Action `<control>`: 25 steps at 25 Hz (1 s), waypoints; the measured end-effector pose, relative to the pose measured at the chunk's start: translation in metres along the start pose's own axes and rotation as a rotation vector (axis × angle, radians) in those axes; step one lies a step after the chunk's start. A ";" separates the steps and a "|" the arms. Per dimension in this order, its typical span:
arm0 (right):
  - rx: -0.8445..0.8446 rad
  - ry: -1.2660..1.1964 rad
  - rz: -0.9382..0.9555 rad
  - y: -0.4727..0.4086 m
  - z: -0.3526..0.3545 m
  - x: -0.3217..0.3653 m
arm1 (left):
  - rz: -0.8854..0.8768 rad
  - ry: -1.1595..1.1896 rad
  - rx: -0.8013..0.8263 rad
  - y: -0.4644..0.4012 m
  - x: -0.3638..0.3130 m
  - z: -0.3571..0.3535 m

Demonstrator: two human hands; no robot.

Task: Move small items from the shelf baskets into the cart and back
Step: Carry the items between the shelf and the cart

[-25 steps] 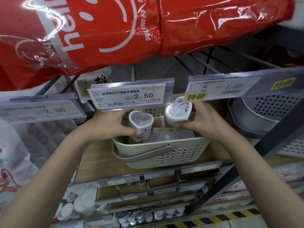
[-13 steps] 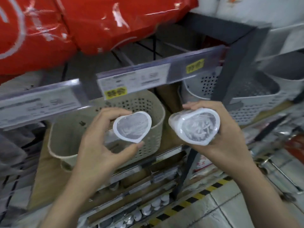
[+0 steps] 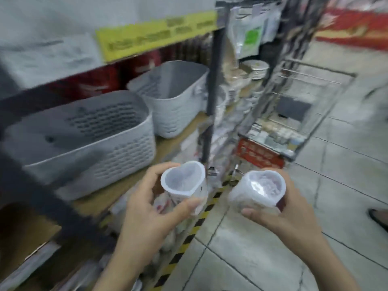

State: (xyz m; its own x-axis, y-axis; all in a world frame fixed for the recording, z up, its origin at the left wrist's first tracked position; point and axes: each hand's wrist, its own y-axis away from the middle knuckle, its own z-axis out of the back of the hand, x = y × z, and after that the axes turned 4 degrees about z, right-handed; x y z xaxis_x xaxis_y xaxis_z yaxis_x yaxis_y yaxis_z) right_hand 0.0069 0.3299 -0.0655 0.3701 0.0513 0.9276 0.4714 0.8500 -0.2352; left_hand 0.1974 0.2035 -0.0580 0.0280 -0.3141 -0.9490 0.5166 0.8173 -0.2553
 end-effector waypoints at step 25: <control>-0.444 -0.184 -0.556 -0.202 0.228 -0.259 | 0.399 -0.038 0.564 -0.350 0.144 -0.354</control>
State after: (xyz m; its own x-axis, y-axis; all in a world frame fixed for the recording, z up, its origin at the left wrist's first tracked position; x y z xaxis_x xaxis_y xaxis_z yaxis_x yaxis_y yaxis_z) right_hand -0.3662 0.2644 -0.1920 -0.1405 -0.2049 0.9687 0.8447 0.4855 0.2252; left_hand -0.2825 0.0430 -0.1703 0.3331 -0.0668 -0.9405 0.8265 0.5007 0.2572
